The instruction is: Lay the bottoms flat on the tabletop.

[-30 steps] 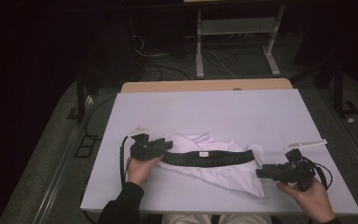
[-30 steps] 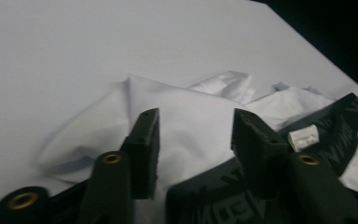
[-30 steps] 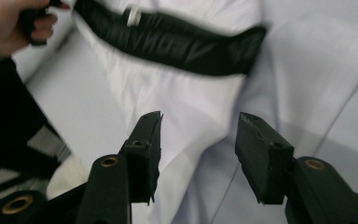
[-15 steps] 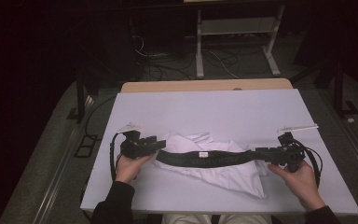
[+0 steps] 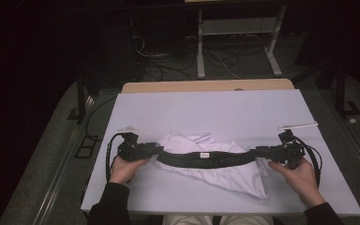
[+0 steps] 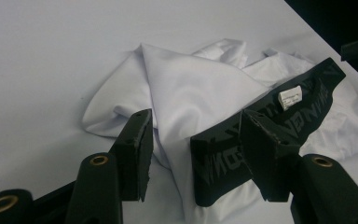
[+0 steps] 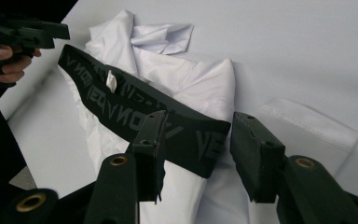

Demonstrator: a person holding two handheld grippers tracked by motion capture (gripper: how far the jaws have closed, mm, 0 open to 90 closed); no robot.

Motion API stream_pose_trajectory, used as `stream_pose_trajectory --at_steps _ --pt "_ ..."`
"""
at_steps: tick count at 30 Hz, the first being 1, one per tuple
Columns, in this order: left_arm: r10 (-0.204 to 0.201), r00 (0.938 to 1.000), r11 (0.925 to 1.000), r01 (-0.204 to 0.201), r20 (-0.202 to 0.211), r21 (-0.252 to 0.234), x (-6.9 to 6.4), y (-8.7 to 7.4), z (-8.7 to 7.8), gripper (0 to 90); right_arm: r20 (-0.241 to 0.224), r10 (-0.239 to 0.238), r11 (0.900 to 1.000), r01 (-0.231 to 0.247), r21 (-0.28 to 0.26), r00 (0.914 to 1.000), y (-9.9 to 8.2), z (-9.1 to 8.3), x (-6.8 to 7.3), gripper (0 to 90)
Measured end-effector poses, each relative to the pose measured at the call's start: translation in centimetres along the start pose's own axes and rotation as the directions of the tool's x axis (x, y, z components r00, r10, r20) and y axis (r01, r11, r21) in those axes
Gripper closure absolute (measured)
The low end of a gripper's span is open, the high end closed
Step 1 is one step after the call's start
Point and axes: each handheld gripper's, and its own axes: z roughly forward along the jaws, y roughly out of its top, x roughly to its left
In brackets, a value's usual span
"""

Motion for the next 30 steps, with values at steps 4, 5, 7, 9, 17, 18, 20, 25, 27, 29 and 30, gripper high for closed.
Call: stream_pose_trajectory --at_steps 4,5,7,9,17,18,20,25,27,29,30 --pt "0.005 0.9999 0.9994 -0.005 0.015 0.033 0.2 0.0 0.1 49.9 -0.006 0.003 1.0000 -0.003 0.004 1.0000 0.0 0.0 -0.1 55.8" --pt "0.002 0.9997 0.9990 -0.003 0.024 0.044 0.2 -0.1 0.1 50.6 -0.007 0.003 1.0000 -0.003 0.006 1.0000 0.0 0.1 -0.1 55.8" --pt "0.003 0.9996 0.9985 -0.005 0.027 0.055 0.3 -0.1 0.1 51.8 -0.010 0.004 0.9999 -0.004 0.009 0.9999 0.0 0.1 -0.1 55.8" --pt "0.005 0.9995 0.9976 -0.007 0.032 0.069 0.4 -0.2 0.1 52.4 -0.013 0.005 0.9999 -0.005 0.012 0.9999 0.0 0.2 0.0 55.8" --pt "0.021 0.9974 0.9921 -0.029 0.068 0.122 0.5 -0.2 0.5 62.4 -0.011 0.010 0.9997 -0.009 0.023 0.9999 0.0 0.5 0.0 56.2" --pt "0.021 0.9974 0.9921 -0.029 0.068 0.122 0.5 -0.2 0.5 63.8 -0.005 0.008 0.9997 -0.008 0.025 1.0000 -0.1 0.6 -0.1 56.2" --pt "0.024 0.9967 0.9906 -0.034 0.077 0.133 0.5 -0.3 0.7 66.9 0.000 0.015 0.9993 -0.015 0.036 0.9999 -0.1 0.8 -0.2 56.4" --pt "0.037 0.9947 0.9832 -0.054 0.096 0.174 0.3 -0.3 1.1 74.5 0.006 0.034 0.9977 -0.034 0.058 0.9994 -0.4 1.3 -1.0 59.2" --pt "0.037 0.9941 0.9825 -0.054 0.102 0.178 0.3 -0.3 1.2 75.3 0.000 0.039 0.9976 -0.039 0.058 0.9993 -0.4 1.4 -1.0 61.0" --pt "0.033 0.9923 0.9798 -0.055 0.119 0.192 0.3 -0.3 1.3 78.9 -0.037 0.051 0.9961 -0.048 0.074 0.9980 -0.4 1.6 -1.1 71.9" --pt "0.037 0.9920 0.9783 -0.061 0.121 0.198 0.3 -0.3 1.3 80.3 -0.048 0.049 0.9956 -0.045 0.082 0.9976 -0.4 1.7 -1.1 74.7"
